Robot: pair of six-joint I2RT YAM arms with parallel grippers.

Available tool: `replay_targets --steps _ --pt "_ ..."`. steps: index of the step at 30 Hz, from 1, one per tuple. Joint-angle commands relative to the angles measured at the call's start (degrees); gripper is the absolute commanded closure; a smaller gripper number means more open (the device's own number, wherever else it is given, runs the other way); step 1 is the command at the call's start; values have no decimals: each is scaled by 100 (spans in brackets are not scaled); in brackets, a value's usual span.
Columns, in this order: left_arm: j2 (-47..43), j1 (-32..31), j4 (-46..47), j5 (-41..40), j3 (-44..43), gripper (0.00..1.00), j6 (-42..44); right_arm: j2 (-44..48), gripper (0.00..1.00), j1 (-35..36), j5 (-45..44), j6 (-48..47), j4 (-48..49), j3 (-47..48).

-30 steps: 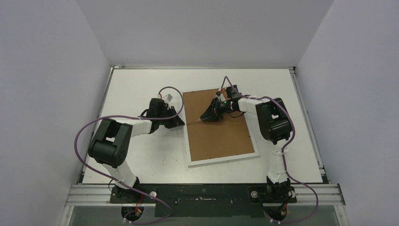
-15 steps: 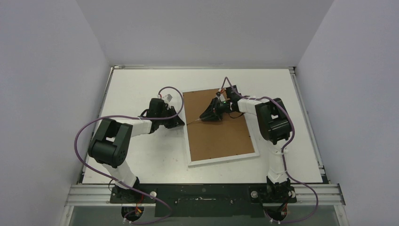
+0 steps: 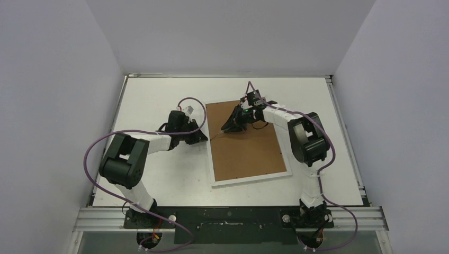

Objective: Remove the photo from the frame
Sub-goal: Release the photo frame item from the photo frame.

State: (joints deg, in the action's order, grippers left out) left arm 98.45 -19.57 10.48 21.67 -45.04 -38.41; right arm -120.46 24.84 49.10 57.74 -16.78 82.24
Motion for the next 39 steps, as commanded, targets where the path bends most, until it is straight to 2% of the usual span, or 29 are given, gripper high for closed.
replay_targets --steps 1,11,20,28,33,39 --pt "168 -455 579 97 -23 96 -100 390 95 1031 -183 47 -485 367" --pt "81 -451 620 26 62 96 -211 618 95 1435 -1014 126 -1019 705" --pt "-29 -467 614 -120 134 96 -383 640 95 1974 -2007 622 -1493 1295" --pt "-141 -477 493 -252 162 96 -378 672 95 2261 -2335 1268 -1326 1383" --pt "-166 -477 447 -258 153 96 -361 701 95 2161 -2394 1115 -1459 1463" --pt "-280 -444 296 -295 138 96 -264 1077 95 1550 -2243 557 -1579 1079"
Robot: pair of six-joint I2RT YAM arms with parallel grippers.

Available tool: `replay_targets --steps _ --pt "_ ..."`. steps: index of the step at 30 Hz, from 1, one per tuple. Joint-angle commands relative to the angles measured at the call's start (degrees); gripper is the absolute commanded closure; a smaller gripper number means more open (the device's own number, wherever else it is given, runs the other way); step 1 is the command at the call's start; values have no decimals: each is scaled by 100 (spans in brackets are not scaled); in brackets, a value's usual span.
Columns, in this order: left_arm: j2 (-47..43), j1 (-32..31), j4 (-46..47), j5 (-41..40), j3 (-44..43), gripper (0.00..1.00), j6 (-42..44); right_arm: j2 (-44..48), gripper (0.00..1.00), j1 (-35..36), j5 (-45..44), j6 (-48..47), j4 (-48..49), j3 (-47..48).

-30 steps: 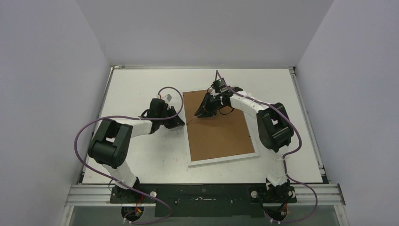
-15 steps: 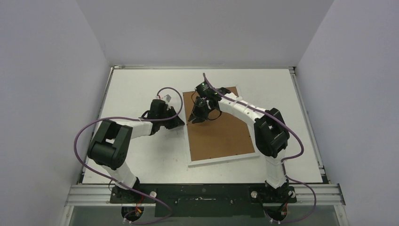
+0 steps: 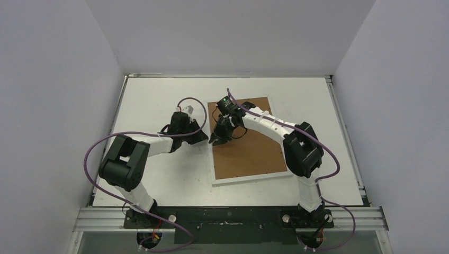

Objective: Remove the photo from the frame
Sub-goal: Release the photo frame item from the photo frame.

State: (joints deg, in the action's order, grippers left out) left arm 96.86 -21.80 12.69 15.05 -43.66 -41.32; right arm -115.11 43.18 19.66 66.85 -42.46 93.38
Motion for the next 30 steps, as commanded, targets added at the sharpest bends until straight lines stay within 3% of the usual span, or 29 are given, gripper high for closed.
replay_targets --steps 1,11,18,20,26,30 --pt "-142 -212 57 375 -9 97 42 603 95 -388 834 -461 1020 -122" --pt "-439 -122 -536 259 -309 93 348 726 95 -1285 2163 -2705 510 -335" --pt "-659 -81 -925 120 -558 89 534 635 95 -1518 2061 -4263 -84 -345" --pt "-664 -79 -975 68 -632 84 549 652 95 -1543 1995 -4510 -31 -455" --pt "-559 -80 -1075 -239 -926 51 652 1325 95 -1562 1429 -4531 850 -1198" --pt "-305 -87 -1156 -418 -1239 47 768 1890 95 -1739 1149 -4338 1353 -1801"
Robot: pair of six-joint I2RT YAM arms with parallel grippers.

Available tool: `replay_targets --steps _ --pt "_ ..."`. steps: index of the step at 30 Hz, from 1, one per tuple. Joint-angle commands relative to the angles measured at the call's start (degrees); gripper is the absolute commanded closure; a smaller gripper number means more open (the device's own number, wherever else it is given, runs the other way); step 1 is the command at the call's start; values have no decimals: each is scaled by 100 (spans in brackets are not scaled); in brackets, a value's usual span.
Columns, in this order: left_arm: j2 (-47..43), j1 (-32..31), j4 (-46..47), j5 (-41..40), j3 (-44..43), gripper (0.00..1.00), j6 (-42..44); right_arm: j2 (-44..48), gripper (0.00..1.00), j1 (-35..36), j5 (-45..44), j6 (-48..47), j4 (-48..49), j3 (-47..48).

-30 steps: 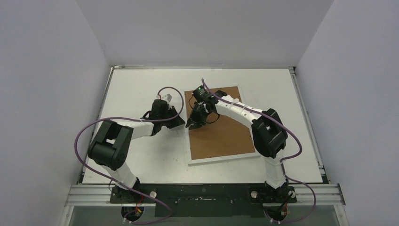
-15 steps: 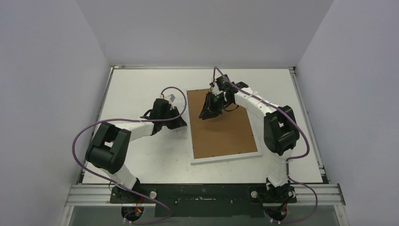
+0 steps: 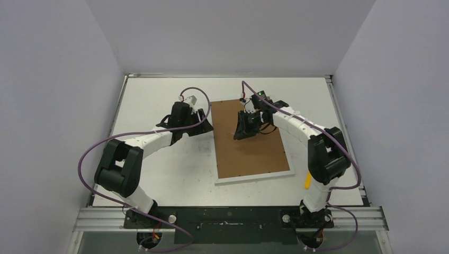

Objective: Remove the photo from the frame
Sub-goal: Release the photo frame item from the photo frame, then adjust the photo frame at the center of the board.

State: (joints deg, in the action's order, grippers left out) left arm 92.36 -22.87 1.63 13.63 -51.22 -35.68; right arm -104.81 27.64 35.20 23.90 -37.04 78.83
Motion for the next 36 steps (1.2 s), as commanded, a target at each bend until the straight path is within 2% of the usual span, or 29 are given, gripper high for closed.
replay_targets --steps 1,9,15,20,23,26,31,36 --pt "229 20 -82 -306 -577 47 222 1002 95 -263 -501 4 867 -475" --pt "898 2 -363 -678 -1245 43 362 2575 95 -1152 -1365 177 1018 -1537" --pt "1425 -25 -562 -899 -1728 45 446 3617 95 -1326 -2228 500 944 -2116" --pt "1836 -84 -716 -905 -2163 48 529 4046 95 -1350 -2618 568 928 -2414" --pt "2009 -103 -805 -931 -2335 52 554 4038 95 -1354 -2740 551 835 -2436" --pt "2106 -103 -860 -972 -2383 59 544 3928 95 -1364 -2676 497 771 -2412" --pt "2103 -132 -811 -1130 -2166 71 434 3771 95 -1359 -1516 144 1111 -2448" --pt "1729 -149 -723 -1316 -1602 84 230 3660 95 -1360 -1082 166 1363 -2567"
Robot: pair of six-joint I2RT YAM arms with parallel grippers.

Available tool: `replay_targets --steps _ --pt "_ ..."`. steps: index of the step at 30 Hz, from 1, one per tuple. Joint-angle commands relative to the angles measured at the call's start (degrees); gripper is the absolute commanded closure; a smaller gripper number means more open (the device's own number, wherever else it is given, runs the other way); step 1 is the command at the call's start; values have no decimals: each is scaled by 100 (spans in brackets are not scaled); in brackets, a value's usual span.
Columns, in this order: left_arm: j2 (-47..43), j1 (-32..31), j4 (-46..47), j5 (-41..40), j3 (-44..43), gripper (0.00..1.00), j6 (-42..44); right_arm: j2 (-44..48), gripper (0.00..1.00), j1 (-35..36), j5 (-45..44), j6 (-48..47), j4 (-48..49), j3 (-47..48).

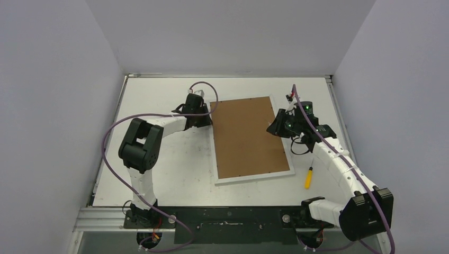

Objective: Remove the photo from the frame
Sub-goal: Adjust the photo frame at the center of the board.

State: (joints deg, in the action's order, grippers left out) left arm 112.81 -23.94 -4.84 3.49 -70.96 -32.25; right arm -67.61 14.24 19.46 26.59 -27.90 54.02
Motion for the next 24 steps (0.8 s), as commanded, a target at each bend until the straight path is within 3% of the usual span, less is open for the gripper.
replay_targets --steps 1,6,12,17,24 --pt "-481 -47 -92 -309 509 86 -179 -100 95 -18 570 -106 490 -105" --pt "-1266 -59 299 -481 1510 91 -760 -497 95 40 1375 -215 645 -129" --pt "-2171 -68 1047 -524 2762 90 -1830 -604 95 186 1360 -142 727 -242" --pt "-2820 -93 1456 -629 3329 79 -2335 -723 95 161 611 39 281 -124" --pt "-3286 -1 859 -607 3104 52 -1866 -277 95 49 -1026 526 -672 -73"
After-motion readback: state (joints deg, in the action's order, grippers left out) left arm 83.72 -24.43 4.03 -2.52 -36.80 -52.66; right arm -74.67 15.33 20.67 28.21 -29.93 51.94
